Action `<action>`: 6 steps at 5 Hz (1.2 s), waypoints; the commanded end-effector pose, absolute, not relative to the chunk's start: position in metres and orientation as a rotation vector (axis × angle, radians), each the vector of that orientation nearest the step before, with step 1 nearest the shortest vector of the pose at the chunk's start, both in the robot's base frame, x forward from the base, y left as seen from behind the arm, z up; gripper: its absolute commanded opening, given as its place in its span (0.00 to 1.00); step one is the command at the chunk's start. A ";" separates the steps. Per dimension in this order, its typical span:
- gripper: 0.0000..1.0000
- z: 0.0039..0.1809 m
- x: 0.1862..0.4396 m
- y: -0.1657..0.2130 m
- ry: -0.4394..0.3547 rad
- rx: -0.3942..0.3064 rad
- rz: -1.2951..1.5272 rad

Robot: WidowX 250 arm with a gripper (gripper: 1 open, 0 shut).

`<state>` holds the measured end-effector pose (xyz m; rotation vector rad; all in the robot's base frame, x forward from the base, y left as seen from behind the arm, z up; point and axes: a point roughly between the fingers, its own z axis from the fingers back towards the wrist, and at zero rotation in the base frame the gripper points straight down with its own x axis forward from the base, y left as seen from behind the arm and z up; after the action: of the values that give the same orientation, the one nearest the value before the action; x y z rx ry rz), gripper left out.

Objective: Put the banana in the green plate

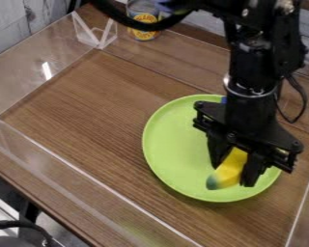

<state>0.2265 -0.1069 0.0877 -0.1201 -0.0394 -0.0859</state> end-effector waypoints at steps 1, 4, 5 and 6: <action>0.00 0.092 0.231 -0.106 -0.064 -0.133 -0.079; 0.00 0.095 0.230 -0.100 -0.061 -0.141 -0.077; 1.00 0.096 0.230 -0.098 -0.059 -0.146 -0.074; 0.00 0.098 0.231 -0.095 -0.059 -0.146 -0.070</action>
<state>0.2258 -0.0960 0.0846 -0.1308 -0.0048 -0.0746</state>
